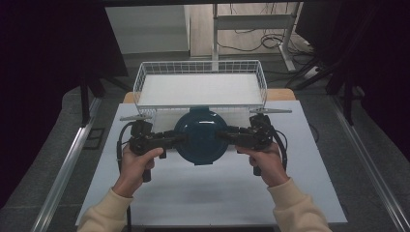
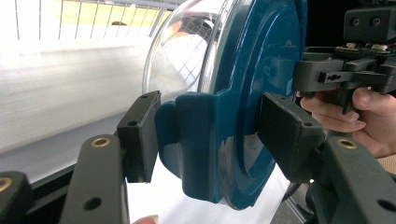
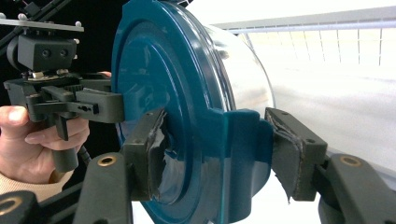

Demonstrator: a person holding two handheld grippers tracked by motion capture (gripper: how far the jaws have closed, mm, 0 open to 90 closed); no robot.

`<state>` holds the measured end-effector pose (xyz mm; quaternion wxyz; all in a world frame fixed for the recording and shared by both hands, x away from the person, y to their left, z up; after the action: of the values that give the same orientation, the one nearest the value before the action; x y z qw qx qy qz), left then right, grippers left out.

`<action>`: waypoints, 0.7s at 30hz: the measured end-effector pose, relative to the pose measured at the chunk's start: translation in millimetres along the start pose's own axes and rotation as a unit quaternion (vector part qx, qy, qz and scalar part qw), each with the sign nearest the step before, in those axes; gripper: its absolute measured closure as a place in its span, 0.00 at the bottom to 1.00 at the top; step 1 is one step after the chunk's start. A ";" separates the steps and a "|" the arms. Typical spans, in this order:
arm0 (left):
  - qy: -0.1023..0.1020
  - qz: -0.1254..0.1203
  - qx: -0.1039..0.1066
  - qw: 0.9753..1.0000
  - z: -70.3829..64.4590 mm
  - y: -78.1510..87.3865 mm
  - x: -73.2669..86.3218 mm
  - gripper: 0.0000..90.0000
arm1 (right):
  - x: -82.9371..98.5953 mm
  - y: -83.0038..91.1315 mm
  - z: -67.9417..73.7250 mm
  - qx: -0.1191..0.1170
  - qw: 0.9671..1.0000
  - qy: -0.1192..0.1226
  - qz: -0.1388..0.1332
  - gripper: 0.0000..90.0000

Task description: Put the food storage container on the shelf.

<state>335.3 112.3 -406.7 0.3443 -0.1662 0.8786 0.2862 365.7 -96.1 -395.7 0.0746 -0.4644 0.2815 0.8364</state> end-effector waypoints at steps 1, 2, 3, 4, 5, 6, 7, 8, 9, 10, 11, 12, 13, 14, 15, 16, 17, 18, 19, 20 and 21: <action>-0.003 -0.001 0.000 1.000 -0.4 0.1 -2.5 0.45 | -2.1 0.4 -0.3 0.000 1.000 0.001 0.000 0.45; -0.004 -0.002 0.000 1.000 -1.0 0.1 -5.2 0.45 | -4.4 0.9 -0.2 -0.001 1.000 -0.001 0.000 0.45; -0.004 -0.002 0.001 1.000 -1.8 0.0 -8.1 0.45 | -6.9 1.5 -0.6 0.000 1.000 -0.001 -0.001 0.45; -0.006 -0.004 0.001 1.000 -2.4 0.1 -11.3 0.45 | -9.5 2.0 -0.7 0.000 1.000 0.001 -0.002 0.45; -0.007 -0.004 0.002 1.000 -3.2 0.4 -14.5 0.45 | -12.5 2.4 -0.9 0.001 1.000 0.001 -0.004 0.45; -0.009 -0.006 0.002 1.000 -3.9 0.7 -17.8 0.45 | -15.3 3.0 -0.8 0.001 1.000 0.000 -0.005 0.45; -0.008 -0.007 0.004 1.000 -4.6 0.9 -20.8 0.45 | -18.3 3.4 -0.8 0.001 1.000 0.000 -0.006 0.46; -0.008 -0.009 0.004 1.000 -5.3 1.0 -23.5 0.46 | -21.2 3.9 -1.2 0.001 1.000 0.001 -0.007 0.46; -0.009 -0.008 0.004 1.000 -5.6 1.4 -25.6 0.45 | -24.1 4.0 -1.4 0.002 1.000 0.003 -0.009 0.45; -0.010 -0.009 0.004 1.000 -5.7 1.5 -27.6 0.46 | -26.4 4.2 -1.3 0.001 1.000 0.003 -0.009 0.45; -0.010 -0.010 0.005 1.000 -5.9 1.5 -29.2 0.46 | -28.4 4.1 -1.7 0.002 1.000 0.005 -0.010 0.45; -0.013 -0.008 0.004 1.000 -5.3 1.8 -30.5 0.45 | -29.6 4.2 -1.6 0.002 1.000 0.005 -0.011 0.45; -0.011 -0.008 0.005 1.000 -5.5 2.0 -31.7 0.46 | -30.4 4.0 -1.6 0.003 1.000 0.005 -0.011 0.46; -0.013 -0.008 0.004 1.000 -5.1 2.1 -33.2 0.46 | -30.9 4.0 -1.5 0.002 1.000 0.002 -0.009 0.46; -0.013 -0.009 0.004 1.000 -5.2 2.0 -34.8 0.46 | -32.1 3.5 -2.2 0.002 1.000 0.004 -0.011 0.46; -0.013 -0.010 0.005 1.000 -5.3 2.1 -36.7 0.46 | -33.4 3.4 -2.1 0.002 1.000 0.001 -0.010 0.46; -0.013 -0.011 0.005 1.000 -5.4 2.5 -38.5 0.46 | -35.2 3.1 -2.2 0.002 1.000 -0.001 -0.011 0.45; -0.015 -0.012 0.006 1.000 -5.1 3.0 -40.2 0.46 | -37.2 3.0 -2.3 0.002 1.000 0.000 -0.011 0.46; -0.014 -0.014 0.008 1.000 -5.2 3.4 -41.6 0.46 | -39.1 3.0 -2.1 0.003 1.000 0.002 -0.012 0.46; -0.014 -0.016 0.009 1.000 -5.0 3.8 -42.9 0.46 | -40.8 3.1 -1.4 0.004 1.000 0.004 -0.012 0.46; -0.015 -0.016 0.009 1.000 -4.8 4.2 -43.9 0.46 | -42.2 3.0 -1.1 0.005 1.000 0.005 -0.012 0.46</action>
<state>361.9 116.9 -371.4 0.3636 -0.1724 0.8731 0.2754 388.8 -93.4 -360.4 0.0858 -0.4714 0.2804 0.8317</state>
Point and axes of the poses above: each handheld gripper's, and its own axes: y roughly backward along the jaws, x roughly out of its underside, z roughly to its left, the point moved 7 cm from there along -y, roughly forward along the jaws, and after that the axes turned 5 degrees about y, right-handed, at the moved point
